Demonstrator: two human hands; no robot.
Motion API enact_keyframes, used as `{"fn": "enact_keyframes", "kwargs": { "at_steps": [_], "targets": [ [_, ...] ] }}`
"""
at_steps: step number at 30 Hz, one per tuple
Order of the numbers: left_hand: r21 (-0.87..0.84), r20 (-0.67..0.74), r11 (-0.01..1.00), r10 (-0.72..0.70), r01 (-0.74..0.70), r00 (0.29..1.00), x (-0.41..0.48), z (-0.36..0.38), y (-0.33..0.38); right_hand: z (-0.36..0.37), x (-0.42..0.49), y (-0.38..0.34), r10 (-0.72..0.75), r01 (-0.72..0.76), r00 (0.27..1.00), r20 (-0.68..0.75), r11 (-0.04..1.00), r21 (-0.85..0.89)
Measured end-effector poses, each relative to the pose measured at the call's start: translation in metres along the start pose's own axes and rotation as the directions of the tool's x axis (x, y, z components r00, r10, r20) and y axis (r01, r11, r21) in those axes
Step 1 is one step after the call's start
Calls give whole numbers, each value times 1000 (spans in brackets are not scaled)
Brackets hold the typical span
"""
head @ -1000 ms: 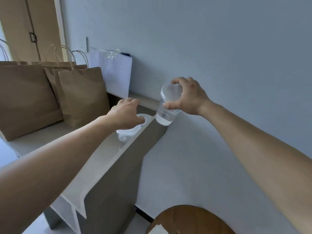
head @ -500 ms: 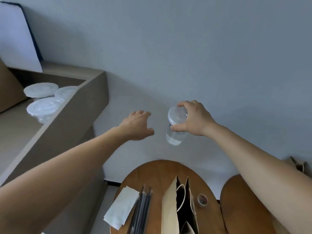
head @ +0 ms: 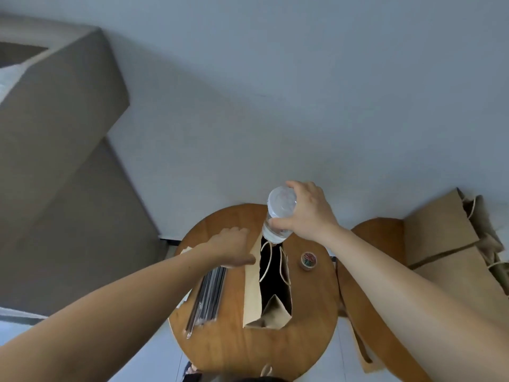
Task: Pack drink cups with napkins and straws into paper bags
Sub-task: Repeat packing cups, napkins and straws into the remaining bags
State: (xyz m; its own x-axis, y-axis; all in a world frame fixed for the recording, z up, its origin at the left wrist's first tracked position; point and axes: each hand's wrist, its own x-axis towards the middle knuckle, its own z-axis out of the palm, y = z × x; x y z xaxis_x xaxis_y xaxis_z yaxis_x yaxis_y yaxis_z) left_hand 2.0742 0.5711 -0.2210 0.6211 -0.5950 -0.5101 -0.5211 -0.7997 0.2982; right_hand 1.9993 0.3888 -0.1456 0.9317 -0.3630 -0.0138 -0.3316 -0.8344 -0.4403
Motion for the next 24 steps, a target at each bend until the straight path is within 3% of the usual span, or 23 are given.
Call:
{"fn": "enact_keyframes", "kwargs": {
  "at_steps": [5,10,17,20,24],
  "targets": [
    [1,60,1000,2,-2,998,4,27,5,26,-7,16,-6,6,1000,11,998,56],
    [-143,164,990,26,-2,986,-3,53,12,36,-16,28,-16,16,1000,-1,995,94],
    [-309,165,915,-217,259,962,-1,67,26,31,-37,33,-153,154,988,-35,988,23],
    [-370,203,871,-265,324,943,-2,66,22,29,-50,38,-262,263,965,29,962,-65],
    [-315,139,894,-288,318,947,-6,59,22,31,-59,47,-387,441,886,255,873,-210]
  ]
}}
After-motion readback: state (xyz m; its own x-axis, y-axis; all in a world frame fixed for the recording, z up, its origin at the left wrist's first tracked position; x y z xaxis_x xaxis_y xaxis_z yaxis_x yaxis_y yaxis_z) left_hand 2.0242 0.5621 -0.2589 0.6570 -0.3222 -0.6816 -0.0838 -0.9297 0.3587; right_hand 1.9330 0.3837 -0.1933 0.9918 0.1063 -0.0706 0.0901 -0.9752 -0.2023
